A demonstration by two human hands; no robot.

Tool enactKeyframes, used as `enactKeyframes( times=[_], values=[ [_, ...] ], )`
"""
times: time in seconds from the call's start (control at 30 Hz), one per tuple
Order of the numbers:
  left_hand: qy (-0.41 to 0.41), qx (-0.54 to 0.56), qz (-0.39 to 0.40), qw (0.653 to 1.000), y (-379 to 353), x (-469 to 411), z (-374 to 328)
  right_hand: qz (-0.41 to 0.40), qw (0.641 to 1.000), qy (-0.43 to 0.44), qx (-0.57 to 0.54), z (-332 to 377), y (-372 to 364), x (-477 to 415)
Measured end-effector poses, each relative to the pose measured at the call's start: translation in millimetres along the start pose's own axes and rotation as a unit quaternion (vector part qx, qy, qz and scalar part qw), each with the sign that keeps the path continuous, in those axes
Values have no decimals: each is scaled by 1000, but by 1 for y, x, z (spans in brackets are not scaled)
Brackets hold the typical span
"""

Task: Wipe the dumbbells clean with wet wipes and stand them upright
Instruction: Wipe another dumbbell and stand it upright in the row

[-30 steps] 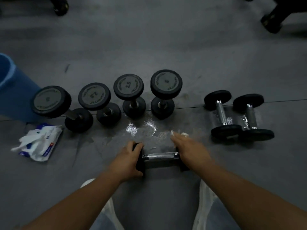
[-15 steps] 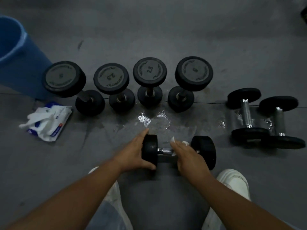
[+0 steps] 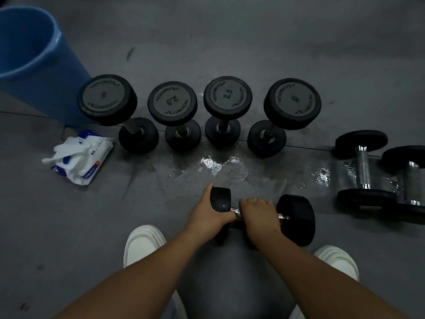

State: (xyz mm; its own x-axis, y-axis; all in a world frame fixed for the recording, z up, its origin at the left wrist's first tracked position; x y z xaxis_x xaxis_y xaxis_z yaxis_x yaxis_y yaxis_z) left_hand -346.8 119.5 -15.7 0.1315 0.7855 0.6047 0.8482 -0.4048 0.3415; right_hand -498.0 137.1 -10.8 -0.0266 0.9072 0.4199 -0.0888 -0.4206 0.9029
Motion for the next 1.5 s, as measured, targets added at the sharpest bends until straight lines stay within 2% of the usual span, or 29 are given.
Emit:
enactKeyframes(
  times=[0.07,0.17,0.27,0.33,0.43,0.53,0.7,0.93,1.13,1.3,1.33,1.4,1.5],
  values=[
    [-6,-17,-4,1000,-1,6,-6,61,997,-15,-45,-3,-2,-4],
    [-62,-94,23,993,6,9,-34,39,988,-14,-149,-16,5,-4],
    [-130,-186,115,967,21,4,-83,39,955,-23,-294,-24,22,-5],
    [-160,-209,140,955,26,5,-116,42,941,-37,-334,-32,41,-2],
    [-191,-226,115,948,15,18,-139,9,965,-1,-263,-59,71,9],
    [-209,-293,99,928,-4,33,-152,-34,983,-35,-176,-95,89,42],
    [-202,-408,81,887,-40,61,-182,-89,989,-67,-93,-126,104,104],
    [-224,-510,71,827,-60,99,-189,-154,977,-84,-122,-145,108,134],
    [-279,-613,53,737,-46,103,-180,-165,968,-59,-179,-122,93,119],
    [-325,-624,37,709,-48,109,-163,-190,942,-92,-262,-119,79,117],
    [-332,-625,33,705,-53,112,-160,-190,944,-100,-251,-120,82,119],
    [-336,-626,28,703,-59,114,-158,-179,964,-111,-164,-119,92,125],
    [-326,-627,34,707,-57,112,-156,-205,971,-99,-72,-121,97,137]
  ],
)
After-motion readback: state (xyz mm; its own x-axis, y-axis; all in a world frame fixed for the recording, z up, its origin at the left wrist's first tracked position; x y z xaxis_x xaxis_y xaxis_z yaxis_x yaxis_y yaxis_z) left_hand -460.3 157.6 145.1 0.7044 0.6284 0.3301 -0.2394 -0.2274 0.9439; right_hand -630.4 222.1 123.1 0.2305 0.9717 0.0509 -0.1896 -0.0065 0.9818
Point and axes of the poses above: each hand's wrist, its own x-axis away from the middle knuckle, its own y-axis out of the back of the hand, z = x × y, the point moved 2 cm from there along -x, towards the middle knuckle, and after that the axes turned 3 degrees about -x, right-handed, at the moved point
